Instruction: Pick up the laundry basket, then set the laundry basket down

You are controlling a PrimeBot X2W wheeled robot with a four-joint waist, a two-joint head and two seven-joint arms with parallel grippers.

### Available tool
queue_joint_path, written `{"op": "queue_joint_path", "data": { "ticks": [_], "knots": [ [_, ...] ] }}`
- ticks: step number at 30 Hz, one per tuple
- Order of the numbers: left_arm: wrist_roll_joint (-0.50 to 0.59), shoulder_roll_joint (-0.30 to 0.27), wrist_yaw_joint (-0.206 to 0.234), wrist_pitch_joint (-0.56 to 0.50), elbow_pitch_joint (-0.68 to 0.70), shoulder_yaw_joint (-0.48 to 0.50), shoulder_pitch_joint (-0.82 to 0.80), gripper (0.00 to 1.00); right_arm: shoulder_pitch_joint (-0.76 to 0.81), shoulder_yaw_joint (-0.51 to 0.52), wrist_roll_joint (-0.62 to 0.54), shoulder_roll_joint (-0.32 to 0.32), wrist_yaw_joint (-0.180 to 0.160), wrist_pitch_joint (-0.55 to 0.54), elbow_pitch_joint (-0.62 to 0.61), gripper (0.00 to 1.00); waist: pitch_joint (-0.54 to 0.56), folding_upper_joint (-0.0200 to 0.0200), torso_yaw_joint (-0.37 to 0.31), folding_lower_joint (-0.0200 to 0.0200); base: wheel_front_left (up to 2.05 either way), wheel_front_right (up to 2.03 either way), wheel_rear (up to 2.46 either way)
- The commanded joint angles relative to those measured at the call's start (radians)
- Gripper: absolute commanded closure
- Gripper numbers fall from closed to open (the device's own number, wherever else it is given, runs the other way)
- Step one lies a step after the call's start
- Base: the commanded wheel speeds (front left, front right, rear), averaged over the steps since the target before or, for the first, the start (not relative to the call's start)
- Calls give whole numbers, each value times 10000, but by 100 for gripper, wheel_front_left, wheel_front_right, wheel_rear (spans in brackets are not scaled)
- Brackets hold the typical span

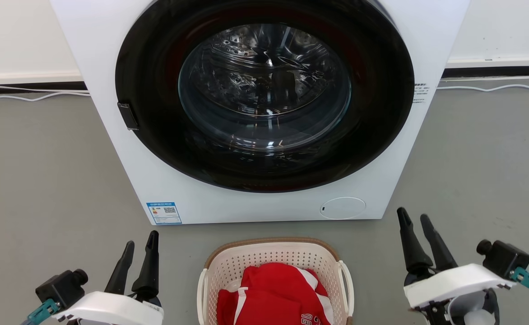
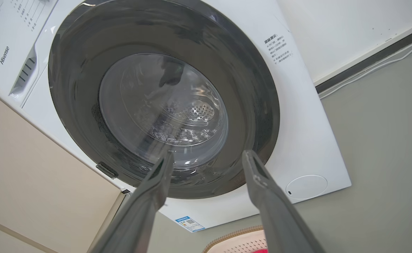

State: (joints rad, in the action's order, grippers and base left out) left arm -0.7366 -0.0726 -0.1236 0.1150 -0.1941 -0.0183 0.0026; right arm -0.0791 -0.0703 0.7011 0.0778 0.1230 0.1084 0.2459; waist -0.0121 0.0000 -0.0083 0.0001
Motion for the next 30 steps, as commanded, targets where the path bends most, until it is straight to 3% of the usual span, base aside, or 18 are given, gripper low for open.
{"op": "queue_joint_path", "data": {
  "ticks": [1,30],
  "knots": [
    [306,-166,-45,141,363,136,-582,0,-511,-150,-365,41,48,205,-229,0,3,0,-8,-1,0,0,0],
    [3382,-191,-62,991,713,70,-699,0,-727,-370,-3942,-49,67,1056,-219,0,-75,0,-53,-1,0,0,0]
  ]
}}
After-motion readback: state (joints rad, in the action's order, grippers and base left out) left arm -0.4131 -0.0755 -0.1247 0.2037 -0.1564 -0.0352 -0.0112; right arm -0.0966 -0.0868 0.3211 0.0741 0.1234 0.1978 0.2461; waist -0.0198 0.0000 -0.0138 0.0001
